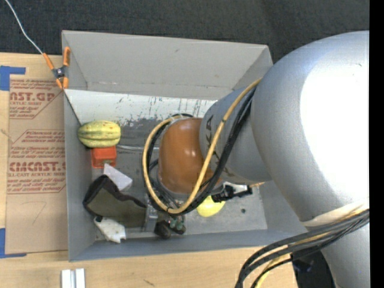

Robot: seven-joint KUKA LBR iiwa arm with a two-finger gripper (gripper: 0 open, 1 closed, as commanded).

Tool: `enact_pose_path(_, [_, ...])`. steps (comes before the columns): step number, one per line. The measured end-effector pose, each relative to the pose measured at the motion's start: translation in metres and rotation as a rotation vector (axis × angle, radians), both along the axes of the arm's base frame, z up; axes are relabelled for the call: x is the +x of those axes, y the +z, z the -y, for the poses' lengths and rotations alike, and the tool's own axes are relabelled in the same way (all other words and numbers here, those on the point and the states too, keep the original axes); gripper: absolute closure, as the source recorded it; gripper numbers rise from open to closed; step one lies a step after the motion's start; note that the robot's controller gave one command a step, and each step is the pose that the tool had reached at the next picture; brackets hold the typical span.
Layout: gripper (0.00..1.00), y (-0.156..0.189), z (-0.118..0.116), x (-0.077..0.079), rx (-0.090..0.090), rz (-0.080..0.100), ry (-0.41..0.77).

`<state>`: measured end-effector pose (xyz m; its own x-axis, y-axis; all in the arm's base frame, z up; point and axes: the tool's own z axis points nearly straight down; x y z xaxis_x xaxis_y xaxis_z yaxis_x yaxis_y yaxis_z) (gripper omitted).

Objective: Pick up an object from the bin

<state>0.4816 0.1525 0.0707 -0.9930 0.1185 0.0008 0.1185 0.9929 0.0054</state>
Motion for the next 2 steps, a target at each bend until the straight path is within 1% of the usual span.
enact_pose_path(1, [1.0,0.0,0.0001,0.0,0.0,0.0,0.0])
enact_pose_path(2, [1.0,0.0092,0.0006,-0.0022,-0.002,-0.008,0.0])
